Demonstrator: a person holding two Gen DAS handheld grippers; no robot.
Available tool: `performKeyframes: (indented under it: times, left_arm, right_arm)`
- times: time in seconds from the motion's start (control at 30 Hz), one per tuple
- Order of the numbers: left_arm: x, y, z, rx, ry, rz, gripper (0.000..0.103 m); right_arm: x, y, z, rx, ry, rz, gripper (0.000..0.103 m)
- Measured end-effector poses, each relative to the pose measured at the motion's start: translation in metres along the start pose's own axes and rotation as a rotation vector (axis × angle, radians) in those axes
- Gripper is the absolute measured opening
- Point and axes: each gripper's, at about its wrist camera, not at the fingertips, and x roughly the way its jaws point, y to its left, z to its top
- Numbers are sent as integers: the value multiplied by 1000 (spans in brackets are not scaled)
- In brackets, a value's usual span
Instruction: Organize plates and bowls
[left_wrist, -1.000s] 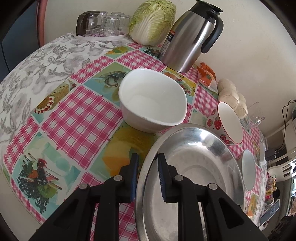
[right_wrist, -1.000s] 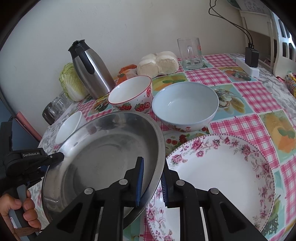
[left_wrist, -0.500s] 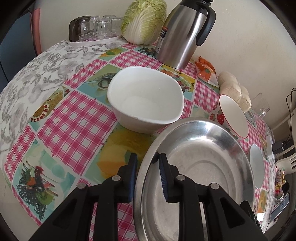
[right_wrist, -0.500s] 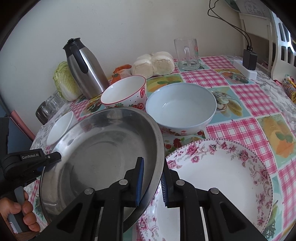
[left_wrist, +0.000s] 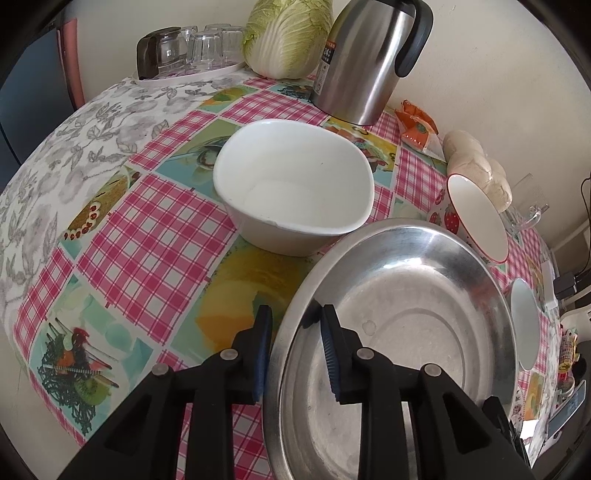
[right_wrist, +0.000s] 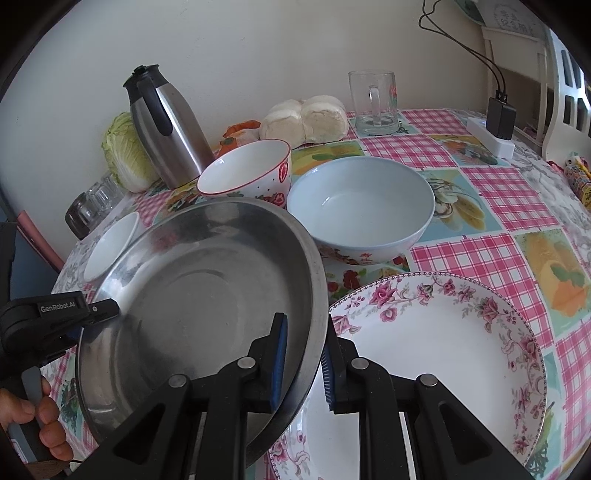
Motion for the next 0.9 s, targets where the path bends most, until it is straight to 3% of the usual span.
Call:
performKeyframes:
  times: [0.43,0.5,0.57,0.77,0.9]
  left_arm:
    - [1,0,-1,1,30,16,28]
    - [2,0,-1,2,43,18,32]
    - [1,0,-1,1,49,18,47]
    - [-10,-2,2,17,40,27,65]
    - [-17,-5,3,47,33,72,76]
  right_arm:
    - [0,1,-1,0,18,8,21]
    - [0,2,-1,-1,22,8,21]
    - [-1,1,-1,5,24,9,21]
    - [-11,1,3,13,-2,11,45]
    - [-20,3,5,14,-27,22,67]
